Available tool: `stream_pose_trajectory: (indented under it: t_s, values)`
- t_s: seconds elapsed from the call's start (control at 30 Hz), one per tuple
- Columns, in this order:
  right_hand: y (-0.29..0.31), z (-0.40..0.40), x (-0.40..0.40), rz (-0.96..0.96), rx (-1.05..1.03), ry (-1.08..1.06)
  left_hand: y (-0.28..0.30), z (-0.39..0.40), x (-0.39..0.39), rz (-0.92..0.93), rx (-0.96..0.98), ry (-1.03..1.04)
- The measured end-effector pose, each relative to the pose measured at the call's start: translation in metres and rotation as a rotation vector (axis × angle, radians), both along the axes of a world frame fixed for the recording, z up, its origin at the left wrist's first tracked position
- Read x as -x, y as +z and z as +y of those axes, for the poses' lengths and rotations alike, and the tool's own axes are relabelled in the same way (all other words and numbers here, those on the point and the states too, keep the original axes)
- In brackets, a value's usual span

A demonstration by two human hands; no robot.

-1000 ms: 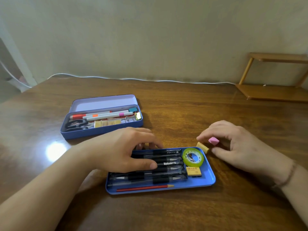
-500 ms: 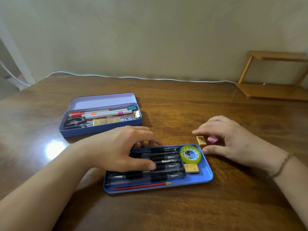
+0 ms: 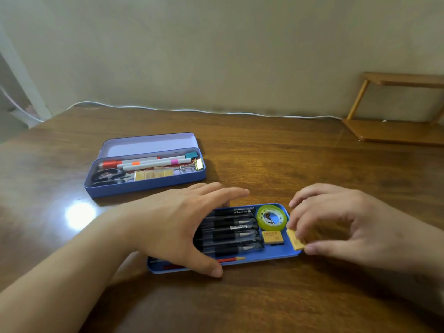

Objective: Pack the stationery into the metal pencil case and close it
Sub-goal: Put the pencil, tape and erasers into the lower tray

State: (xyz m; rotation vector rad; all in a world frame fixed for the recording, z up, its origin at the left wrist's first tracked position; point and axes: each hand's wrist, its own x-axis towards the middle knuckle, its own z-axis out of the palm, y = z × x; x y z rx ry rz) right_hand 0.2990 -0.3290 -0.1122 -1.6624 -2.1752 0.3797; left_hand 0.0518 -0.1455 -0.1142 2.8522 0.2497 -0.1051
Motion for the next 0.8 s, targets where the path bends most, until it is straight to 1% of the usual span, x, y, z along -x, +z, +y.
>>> stream_pose_trajectory:
  t_s: [0.2,0.27,0.4,0.53,0.7,0.8]
  values:
    - [-0.005,0.004,0.000,-0.098,-0.052,0.012,-0.001,0.001,0.000,0.011,0.005,0.003]
    - [-0.005,0.004,0.001,-0.100,-0.064,0.006,0.000,0.001,0.000,0.013,0.008,0.002]
    - [-0.007,0.004,0.003,-0.081,-0.004,0.011,0.000,0.001,0.000,0.016,0.008,0.001]
    - [-0.006,0.004,0.007,-0.169,-0.088,0.000,0.000,0.000,0.000,0.025,0.010,0.004]
    - [-0.005,0.002,0.011,-0.248,-0.081,-0.003,0.001,0.000,0.000,0.029,0.000,-0.002]
    - [-0.002,0.000,0.012,-0.232,-0.068,0.004,0.001,0.000,-0.001,0.036,0.002,-0.003]
